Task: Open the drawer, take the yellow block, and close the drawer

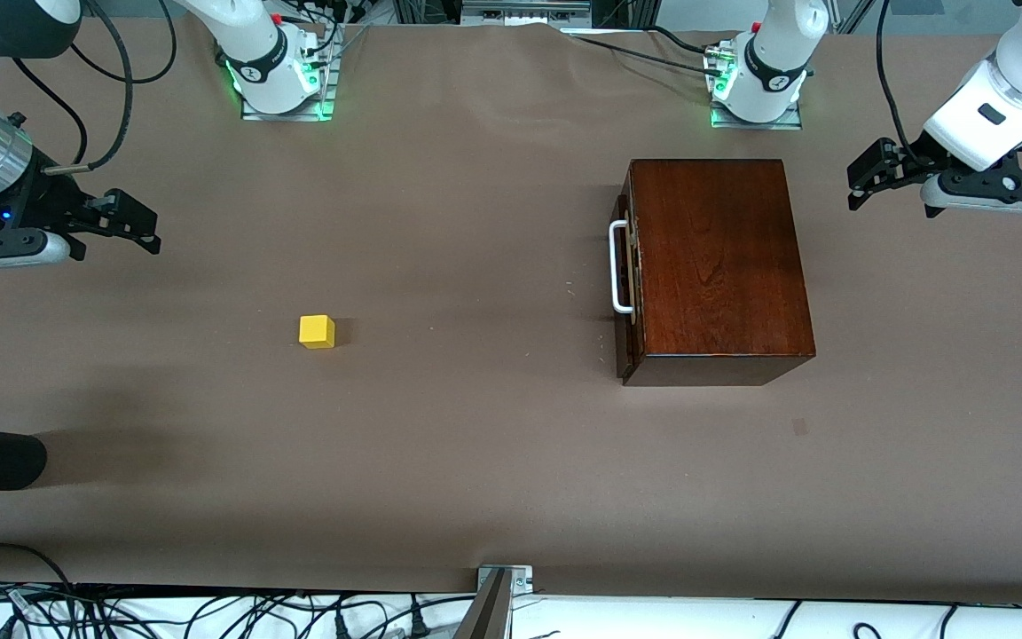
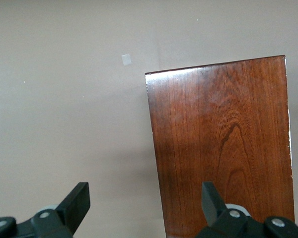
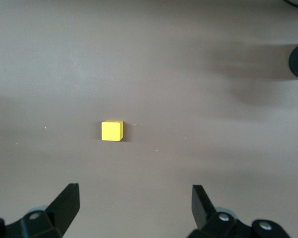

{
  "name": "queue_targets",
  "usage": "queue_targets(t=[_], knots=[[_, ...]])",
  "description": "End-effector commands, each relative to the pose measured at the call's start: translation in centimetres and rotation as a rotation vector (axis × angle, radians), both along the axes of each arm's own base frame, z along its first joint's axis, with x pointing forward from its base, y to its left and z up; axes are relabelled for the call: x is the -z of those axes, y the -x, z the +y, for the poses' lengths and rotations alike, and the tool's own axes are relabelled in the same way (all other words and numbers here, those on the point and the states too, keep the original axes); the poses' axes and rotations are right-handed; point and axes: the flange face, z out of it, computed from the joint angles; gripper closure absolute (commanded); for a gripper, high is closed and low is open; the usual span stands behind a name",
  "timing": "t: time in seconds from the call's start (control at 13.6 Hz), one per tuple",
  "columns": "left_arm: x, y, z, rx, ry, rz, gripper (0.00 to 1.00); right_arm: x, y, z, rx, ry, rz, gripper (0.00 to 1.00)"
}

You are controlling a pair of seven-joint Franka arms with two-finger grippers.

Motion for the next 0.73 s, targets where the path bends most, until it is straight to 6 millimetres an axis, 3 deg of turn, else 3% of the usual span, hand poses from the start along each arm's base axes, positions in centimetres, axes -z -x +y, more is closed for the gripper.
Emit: queue_targets(t=[0.0, 0.37, 0.66], knots=[[-0.4, -0.3, -0.2, 0.004, -0.016, -0.007, 0.0, -0.4, -0.2, -0.3, -0.002, 0.009, 0.002, 0.0], [-1.2, -2.4, -0.3, 0.004, -0.034, 0.017, 0.0, -0.4, -0.2, -0.3, -0.002, 0.009, 0.002, 0.0], [-1.0, -2.5, -0.3, 0.006, -0.034, 0.019, 0.0, -0.4, -0.2, -0.3, -0.002, 0.009, 0.002, 0.0]])
